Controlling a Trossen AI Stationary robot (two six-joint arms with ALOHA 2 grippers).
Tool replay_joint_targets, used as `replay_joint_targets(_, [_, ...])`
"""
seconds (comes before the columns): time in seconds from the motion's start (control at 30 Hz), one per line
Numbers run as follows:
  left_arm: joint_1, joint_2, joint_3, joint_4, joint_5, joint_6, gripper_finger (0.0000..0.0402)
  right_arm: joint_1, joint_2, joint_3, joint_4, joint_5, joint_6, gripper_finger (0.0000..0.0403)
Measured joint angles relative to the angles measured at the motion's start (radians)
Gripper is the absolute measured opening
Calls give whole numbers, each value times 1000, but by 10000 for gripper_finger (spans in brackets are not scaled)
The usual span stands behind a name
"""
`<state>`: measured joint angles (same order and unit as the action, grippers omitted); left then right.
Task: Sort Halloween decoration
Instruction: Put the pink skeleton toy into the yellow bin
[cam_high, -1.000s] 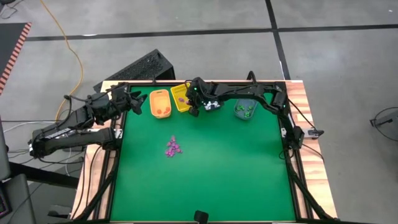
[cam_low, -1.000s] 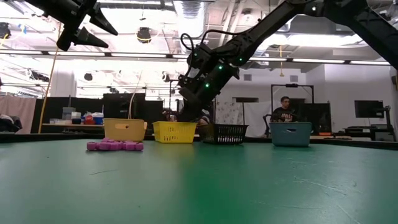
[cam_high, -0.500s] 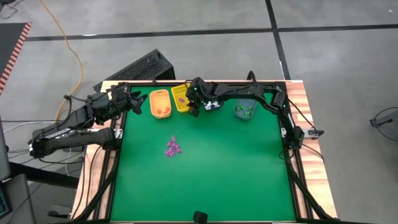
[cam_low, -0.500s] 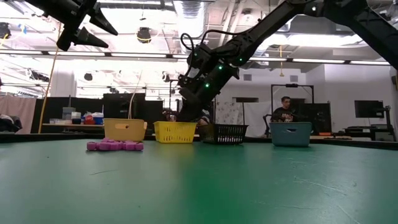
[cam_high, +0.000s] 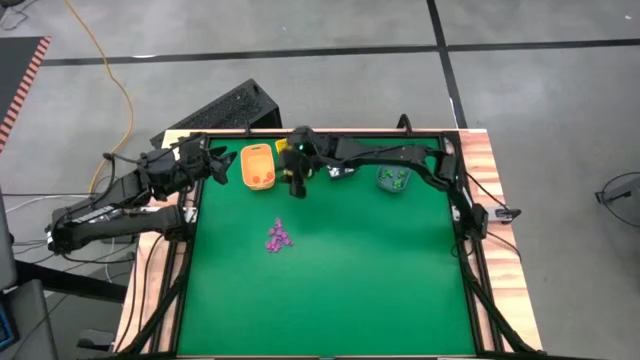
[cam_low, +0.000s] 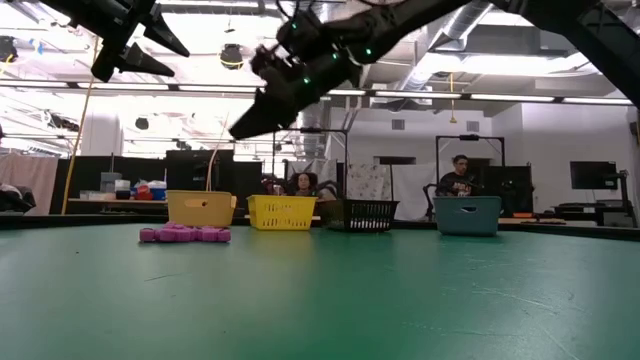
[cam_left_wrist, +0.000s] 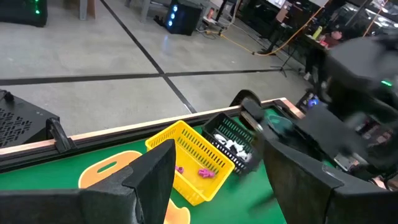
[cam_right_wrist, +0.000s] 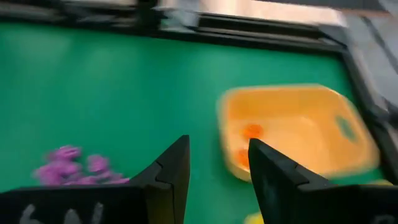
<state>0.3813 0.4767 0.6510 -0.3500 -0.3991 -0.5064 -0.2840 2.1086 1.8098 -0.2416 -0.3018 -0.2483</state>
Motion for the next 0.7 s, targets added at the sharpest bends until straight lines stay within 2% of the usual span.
replay_joint_targets(0.17, [0, 0, 0, 1, 35, 27, 232, 83, 0, 5, -48, -18, -103, 155])
replay_joint_targets(0.4, [0, 0, 0, 3, 42, 46, 232, 154, 53, 5, -31, -6, -49, 154])
replay_joint_targets(0.7, [0, 0, 0, -1, 42, 48, 232, 216, 143, 1, -21, 294, 67, 154])
